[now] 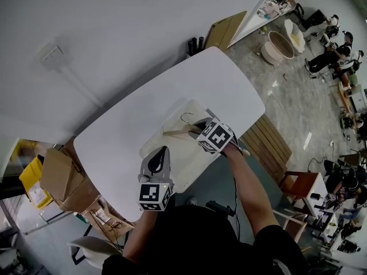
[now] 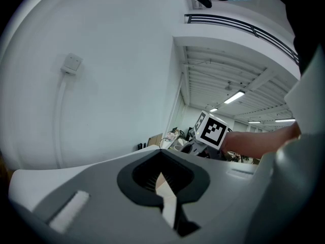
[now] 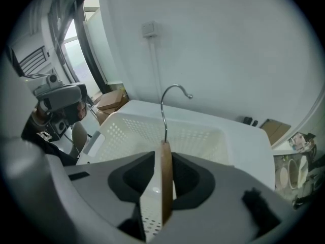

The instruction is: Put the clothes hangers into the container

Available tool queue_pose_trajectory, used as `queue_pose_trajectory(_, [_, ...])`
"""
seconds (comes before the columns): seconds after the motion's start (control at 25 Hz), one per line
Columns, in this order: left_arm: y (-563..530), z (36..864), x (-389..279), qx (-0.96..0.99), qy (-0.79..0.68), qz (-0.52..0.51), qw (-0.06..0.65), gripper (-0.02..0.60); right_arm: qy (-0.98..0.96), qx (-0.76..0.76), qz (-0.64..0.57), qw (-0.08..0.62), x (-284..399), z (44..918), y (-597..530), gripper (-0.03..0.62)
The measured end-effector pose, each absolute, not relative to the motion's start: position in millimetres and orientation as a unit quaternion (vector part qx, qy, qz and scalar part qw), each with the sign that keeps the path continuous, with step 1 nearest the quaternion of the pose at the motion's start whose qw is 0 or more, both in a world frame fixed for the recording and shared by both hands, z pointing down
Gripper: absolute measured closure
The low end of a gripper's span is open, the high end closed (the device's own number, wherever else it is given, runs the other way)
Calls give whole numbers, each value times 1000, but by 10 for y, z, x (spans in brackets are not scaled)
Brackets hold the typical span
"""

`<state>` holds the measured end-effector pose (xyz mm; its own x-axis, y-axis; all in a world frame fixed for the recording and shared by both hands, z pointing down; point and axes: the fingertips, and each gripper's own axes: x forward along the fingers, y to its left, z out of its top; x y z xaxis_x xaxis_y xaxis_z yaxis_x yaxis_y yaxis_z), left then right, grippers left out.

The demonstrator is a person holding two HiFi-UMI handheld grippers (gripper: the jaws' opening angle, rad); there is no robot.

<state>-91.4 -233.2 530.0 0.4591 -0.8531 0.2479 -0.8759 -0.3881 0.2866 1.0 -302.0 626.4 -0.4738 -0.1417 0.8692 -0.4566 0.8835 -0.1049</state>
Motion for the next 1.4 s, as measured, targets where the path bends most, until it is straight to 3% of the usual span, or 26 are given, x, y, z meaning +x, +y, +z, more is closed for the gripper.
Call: queue_pose_trajectory(1.4, [-2169, 5283, -906, 831, -522, 26, 189, 577, -825, 233, 129, 499, 225, 6310, -3162, 414])
